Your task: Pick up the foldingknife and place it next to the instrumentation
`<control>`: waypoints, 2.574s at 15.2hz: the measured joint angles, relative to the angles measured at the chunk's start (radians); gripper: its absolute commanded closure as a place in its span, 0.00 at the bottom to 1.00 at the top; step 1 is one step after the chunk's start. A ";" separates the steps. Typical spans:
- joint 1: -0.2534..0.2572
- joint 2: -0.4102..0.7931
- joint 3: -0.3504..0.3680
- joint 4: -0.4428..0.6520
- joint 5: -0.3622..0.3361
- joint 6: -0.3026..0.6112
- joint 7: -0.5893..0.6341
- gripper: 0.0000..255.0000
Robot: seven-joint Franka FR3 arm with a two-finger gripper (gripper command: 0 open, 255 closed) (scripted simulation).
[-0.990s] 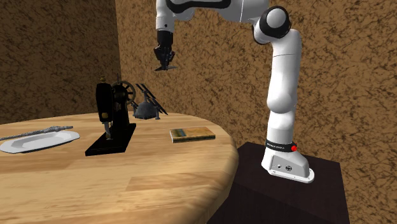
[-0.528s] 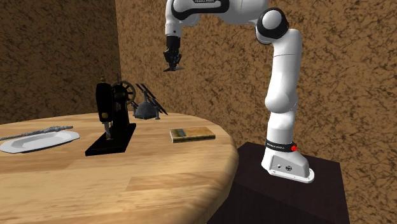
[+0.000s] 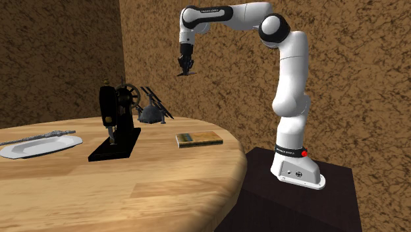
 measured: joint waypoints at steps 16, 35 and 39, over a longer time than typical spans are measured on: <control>-0.071 0.065 -0.056 -0.035 -0.002 0.099 -0.127 1.00; -0.076 0.052 -0.059 -0.307 0.001 0.358 -0.129 1.00; -0.075 0.058 -0.059 -0.351 -0.002 0.409 -0.125 1.00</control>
